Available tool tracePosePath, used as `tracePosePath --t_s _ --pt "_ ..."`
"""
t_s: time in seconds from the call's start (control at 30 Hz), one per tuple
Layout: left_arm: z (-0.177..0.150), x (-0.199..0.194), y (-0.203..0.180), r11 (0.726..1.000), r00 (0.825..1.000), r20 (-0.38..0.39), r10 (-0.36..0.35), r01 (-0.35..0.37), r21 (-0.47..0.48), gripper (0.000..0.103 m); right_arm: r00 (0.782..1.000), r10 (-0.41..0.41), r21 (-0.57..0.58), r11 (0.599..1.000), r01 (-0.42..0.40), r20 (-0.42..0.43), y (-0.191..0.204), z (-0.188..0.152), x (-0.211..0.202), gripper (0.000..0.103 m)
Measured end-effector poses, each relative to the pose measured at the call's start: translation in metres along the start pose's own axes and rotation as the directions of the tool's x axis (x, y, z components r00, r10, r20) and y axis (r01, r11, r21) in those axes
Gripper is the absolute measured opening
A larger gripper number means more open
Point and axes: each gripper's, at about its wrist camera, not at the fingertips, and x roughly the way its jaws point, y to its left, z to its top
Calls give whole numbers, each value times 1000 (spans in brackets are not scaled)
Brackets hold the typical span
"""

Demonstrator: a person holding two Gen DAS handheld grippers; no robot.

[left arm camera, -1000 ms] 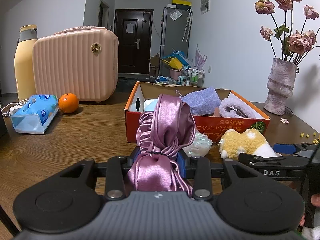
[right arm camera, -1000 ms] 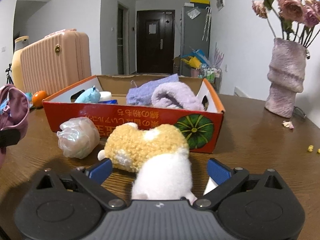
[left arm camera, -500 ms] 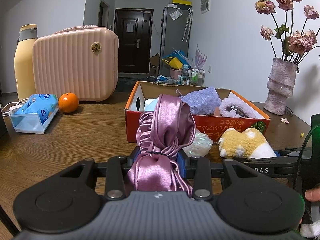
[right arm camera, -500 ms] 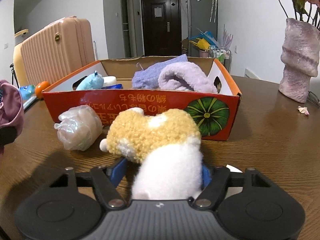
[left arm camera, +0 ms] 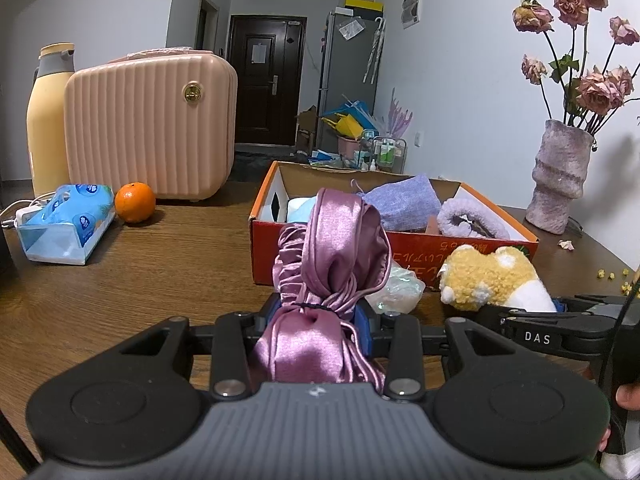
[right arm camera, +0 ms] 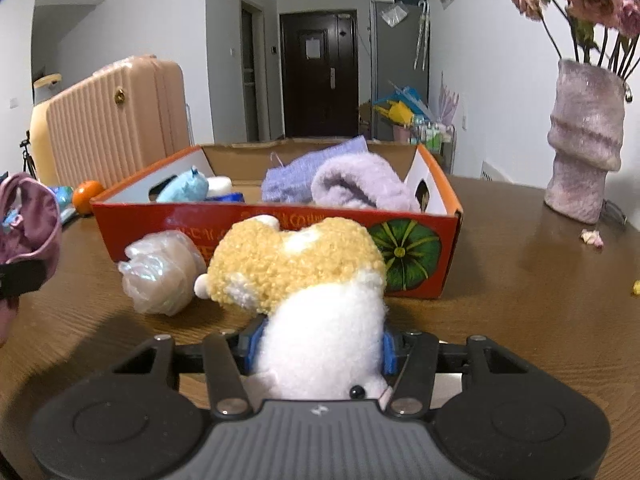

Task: Organize soft objects
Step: 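Carry the scrunchie and plush sheep toward the box with both grippers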

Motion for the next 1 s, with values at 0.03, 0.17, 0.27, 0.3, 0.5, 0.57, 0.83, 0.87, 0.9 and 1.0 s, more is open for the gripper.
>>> tracePosePath --t_s 0.03,0.17,0.27,0.3,0.5,0.57,0.83,0.87,0.9,1.0 --pt "0 -1 0 1000 1000 2 -2 2 -1 38 1000 -2 -1 1000 2 13 0 0 -3 52" --pt "3 -4 1 1000 1000 18 -9 9 -2 38 998 5 -3 1000 -5 60 3 2 -14 52" --pt "7 -7 1 1000 999 33 -10 10 -4 38 996 5 -10 1000 -4 94 4 4 -21 52" --pt "8 -7 1 1000 999 39 -9 9 -5 38 995 8 -9 1000 -7 104 4 5 -23 52" --pt "19 -2 0 1000 998 65 -3 4 -15 38 987 7 7 1000 -8 158 4 13 -30 52" --pt "22 -1 -1 1000 997 73 0 1 -15 38 984 6 8 1000 -7 180 6 16 -31 52" --pt "32 7 -6 1000 995 96 1 1 -20 38 974 1 19 1000 -5 227 10 26 -32 52" --pt "33 8 -6 1000 995 99 2 0 -23 38 973 1 22 1000 -6 232 10 27 -31 52" --pt "34 10 -6 1000 995 101 4 -1 -25 38 971 0 26 1000 -6 237 11 29 -30 52" --pt "39 13 -5 999 994 110 5 -1 -39 38 968 -2 37 999 -7 253 12 33 -28 52"
